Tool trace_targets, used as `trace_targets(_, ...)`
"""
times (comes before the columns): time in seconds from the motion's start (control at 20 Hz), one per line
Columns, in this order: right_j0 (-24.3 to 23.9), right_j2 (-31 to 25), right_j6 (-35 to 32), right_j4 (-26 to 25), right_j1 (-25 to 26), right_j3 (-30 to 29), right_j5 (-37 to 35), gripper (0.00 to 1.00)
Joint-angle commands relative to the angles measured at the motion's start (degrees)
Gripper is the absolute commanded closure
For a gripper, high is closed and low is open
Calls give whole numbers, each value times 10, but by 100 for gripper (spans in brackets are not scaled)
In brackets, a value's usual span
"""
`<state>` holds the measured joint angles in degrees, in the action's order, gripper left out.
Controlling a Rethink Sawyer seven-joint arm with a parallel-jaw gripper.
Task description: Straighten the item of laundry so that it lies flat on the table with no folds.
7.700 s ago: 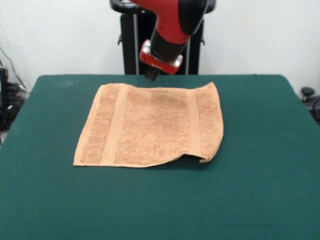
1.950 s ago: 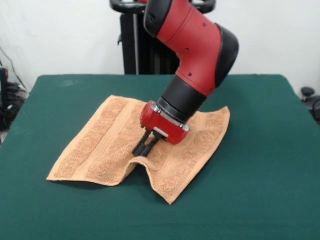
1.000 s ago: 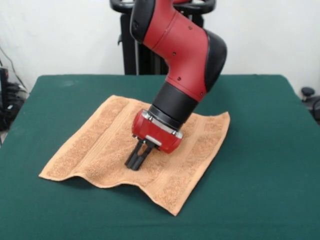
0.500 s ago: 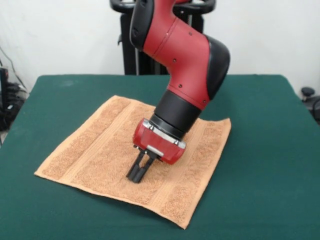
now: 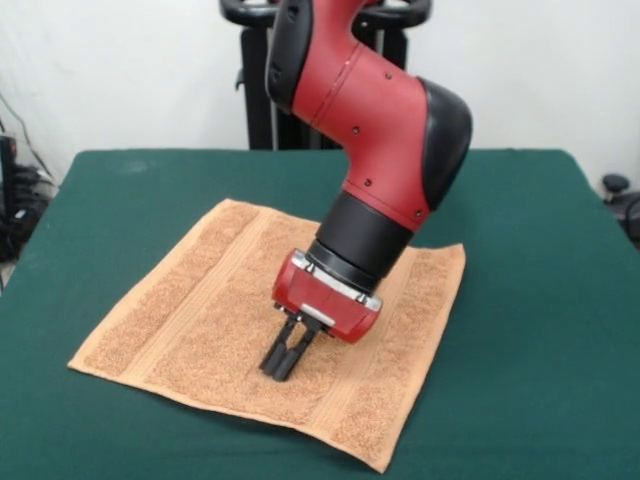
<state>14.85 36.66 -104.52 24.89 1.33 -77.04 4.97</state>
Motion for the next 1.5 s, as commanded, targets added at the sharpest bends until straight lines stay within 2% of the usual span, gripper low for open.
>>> trace_targets(0.05, 13, -122, -82, 7, -6, 28, -129, 100)
trace_targets(0.35, 1, -124, -51, -20, -50, 15, -196, 100)
trace_targets(0.5, -16, -143, -31, -31, -72, 11, -236, 100)
trace_targets(0.65, -29, -159, -16, -42, -102, 0, -253, 100)
trace_targets(1.0, -37, -152, -12, -65, -159, -1, -307, 100)
trace_targets(1.4, -75, -203, 21, -89, -245, -34, -370, 100)
trace_targets(1.5, -85, -207, 17, -96, -252, -39, -355, 100)
